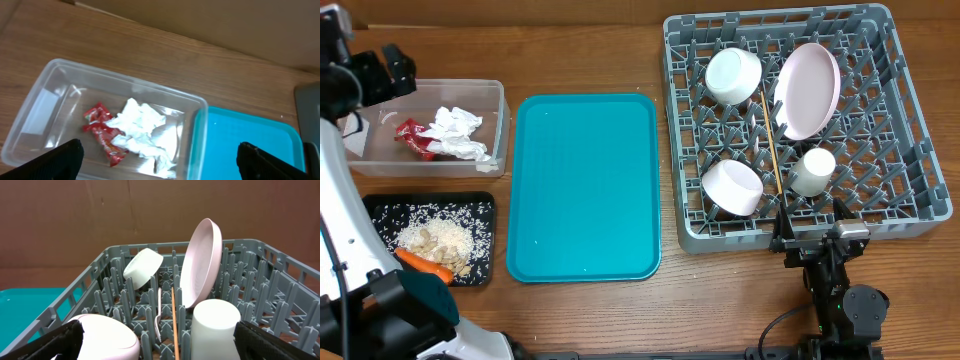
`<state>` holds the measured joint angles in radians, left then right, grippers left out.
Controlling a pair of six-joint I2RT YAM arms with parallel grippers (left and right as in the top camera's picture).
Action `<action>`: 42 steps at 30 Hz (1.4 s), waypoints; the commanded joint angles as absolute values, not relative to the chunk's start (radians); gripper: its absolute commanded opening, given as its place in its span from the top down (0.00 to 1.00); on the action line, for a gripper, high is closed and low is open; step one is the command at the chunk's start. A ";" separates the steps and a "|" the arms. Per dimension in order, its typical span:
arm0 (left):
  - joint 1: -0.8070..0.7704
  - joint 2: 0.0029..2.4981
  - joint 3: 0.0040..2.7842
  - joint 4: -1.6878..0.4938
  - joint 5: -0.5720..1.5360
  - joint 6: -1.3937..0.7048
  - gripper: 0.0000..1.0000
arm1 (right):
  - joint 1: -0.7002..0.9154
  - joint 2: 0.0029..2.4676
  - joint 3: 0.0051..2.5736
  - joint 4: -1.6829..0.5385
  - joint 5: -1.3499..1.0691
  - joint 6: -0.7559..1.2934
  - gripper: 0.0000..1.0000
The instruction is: Sort waste into correct bins and load items into the dishwasher rack
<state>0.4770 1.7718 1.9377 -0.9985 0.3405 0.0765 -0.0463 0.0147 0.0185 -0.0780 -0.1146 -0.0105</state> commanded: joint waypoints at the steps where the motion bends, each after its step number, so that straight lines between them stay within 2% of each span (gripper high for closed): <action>1: 0.382 1.663 1.948 -0.995 0.347 0.064 0.00 | -0.054 0.003 0.008 -0.074 -0.107 -0.003 0.00; 17: -0.231 1.269 1.948 -0.995 0.348 0.064 0.00 | -0.054 0.003 0.008 -0.074 -0.107 -0.003 0.00; 28: -0.256 1.010 1.817 -0.998 0.333 0.064 0.00 | -0.054 0.003 0.008 -0.074 -0.107 -0.003 0.00; 37: -0.254 0.722 1.397 -0.992 0.281 0.086 0.00 | -0.054 0.003 0.008 -0.074 -0.107 -0.003 0.00; 42: -0.235 0.519 1.053 -0.868 0.284 0.073 0.00 | -0.054 0.003 0.008 -0.074 -0.107 -0.003 0.00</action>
<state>-0.2481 0.6273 1.2201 -0.9276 0.2989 0.0799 -0.0460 0.0147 0.0185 -0.0792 -0.1150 -0.0105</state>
